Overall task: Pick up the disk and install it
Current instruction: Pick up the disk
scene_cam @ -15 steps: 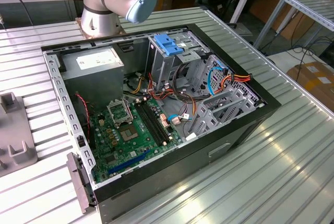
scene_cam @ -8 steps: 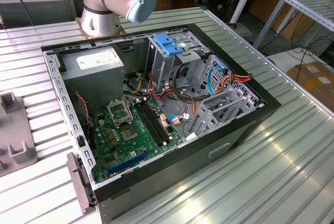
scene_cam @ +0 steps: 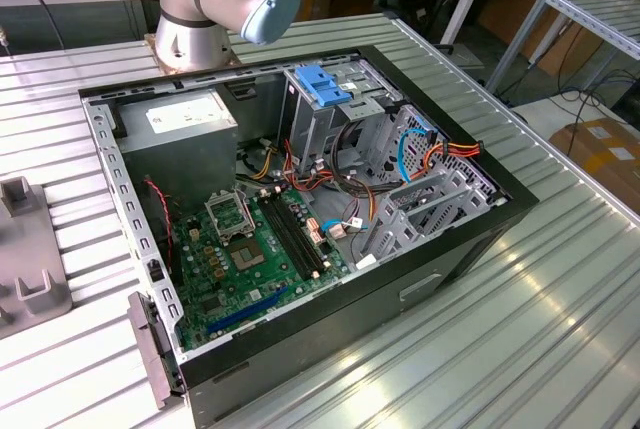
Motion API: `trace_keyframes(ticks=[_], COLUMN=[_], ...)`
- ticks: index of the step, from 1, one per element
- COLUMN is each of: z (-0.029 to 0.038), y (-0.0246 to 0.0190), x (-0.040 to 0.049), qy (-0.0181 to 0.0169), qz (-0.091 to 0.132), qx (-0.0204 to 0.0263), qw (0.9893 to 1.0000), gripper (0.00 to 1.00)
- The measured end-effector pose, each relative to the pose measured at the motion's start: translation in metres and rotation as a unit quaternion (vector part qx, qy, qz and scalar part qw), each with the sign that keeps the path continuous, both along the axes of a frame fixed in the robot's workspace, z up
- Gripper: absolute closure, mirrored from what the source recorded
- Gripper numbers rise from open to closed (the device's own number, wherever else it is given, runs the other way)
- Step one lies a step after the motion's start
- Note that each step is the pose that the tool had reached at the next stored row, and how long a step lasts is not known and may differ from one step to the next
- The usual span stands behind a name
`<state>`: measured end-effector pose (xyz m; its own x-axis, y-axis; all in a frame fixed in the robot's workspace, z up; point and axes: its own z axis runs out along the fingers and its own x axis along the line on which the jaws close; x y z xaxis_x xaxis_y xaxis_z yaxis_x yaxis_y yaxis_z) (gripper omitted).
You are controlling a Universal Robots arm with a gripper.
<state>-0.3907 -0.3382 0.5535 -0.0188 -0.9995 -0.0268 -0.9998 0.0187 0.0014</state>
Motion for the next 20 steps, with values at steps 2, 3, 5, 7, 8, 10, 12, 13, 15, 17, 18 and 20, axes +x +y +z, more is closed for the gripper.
trace_keyframes(ticks=[2,3,5,7,8,10,12,13,15,17,18,20], z=[0.0,0.0,0.0,0.0,0.0,0.0,-0.0001,0.0,0.0,0.0,0.0,-0.0001], y=[0.0,0.0,0.0,0.0,0.0,0.0,0.0,0.0,0.0,0.0,0.0,0.0], x=[0.0003,0.0005,0.0009,0.0014,0.0016,0.0021,0.0026,0.0027,0.0032,0.0037,0.0039,0.0044], qy=[0.0001,0.0,0.0,0.0,0.0,0.0,0.0,0.0,0.0,0.0,0.0,0.0], qz=[0.0,0.0,0.0,0.0,0.0,0.0,0.0,0.0,0.0,0.0,0.0,0.0], qx=[0.0,0.0,0.0,0.0,0.0,0.0,0.0,0.0,0.0,0.0,0.0,0.0], qw=[1.0,1.0,1.0,1.0,1.0,1.0,1.0,1.0,1.0,1.0,1.0,1.0], gripper=[0.63,0.63,0.63,0.63,0.63,0.63,0.63,0.63,0.63,0.63,0.63,0.63])
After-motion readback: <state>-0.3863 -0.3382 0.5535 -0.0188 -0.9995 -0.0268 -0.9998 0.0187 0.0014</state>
